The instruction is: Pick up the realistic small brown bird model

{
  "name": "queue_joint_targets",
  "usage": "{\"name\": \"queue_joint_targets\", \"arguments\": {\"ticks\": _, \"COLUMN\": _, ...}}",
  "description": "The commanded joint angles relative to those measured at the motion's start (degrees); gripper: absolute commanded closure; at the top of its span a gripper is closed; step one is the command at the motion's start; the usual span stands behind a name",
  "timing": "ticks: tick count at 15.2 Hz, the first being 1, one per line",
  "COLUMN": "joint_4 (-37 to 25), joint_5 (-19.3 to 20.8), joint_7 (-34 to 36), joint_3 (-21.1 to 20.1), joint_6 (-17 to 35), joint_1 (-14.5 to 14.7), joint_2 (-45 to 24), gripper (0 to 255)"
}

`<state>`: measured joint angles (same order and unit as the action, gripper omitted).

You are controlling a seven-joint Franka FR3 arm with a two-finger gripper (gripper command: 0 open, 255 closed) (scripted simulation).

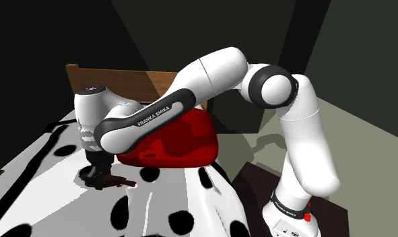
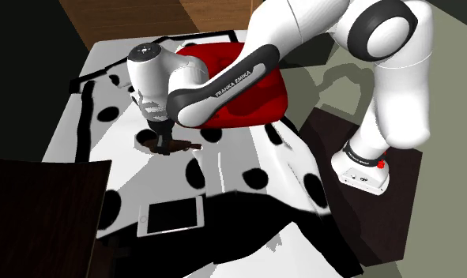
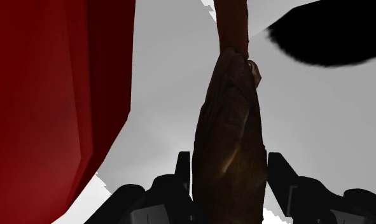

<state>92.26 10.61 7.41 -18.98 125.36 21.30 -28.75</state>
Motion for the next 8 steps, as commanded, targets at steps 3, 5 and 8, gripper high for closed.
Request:
{"name": "queue_joint_targets", "arguments": {"ticks": 3, "joint_4": -1.01, "joint_5": -0.40, "joint_7": -0.26, "joint_3": -0.23, "joint_6": -1.88, "joint_1": -0.09, "joint_2": 0.88, "gripper": 255}}
{"name": "queue_joint_targets", "arguments": {"ticks": 5, "joint_4": -1.78, "joint_5": -0.64, "joint_7": -0.41, "joint_3": -0.36, "joint_6": -3.16, "joint_1": -0.14, "joint_2": 1.42, "gripper": 255}}
{"name": "queue_joint_targets", "arguments": {"ticks": 8, "joint_4": -3.01, "joint_5": -0.99, "joint_7": -0.64, "joint_3": -0.55, "joint_6": -5.10, "joint_1": -0.19, "joint_2": 2.17, "gripper": 255}}
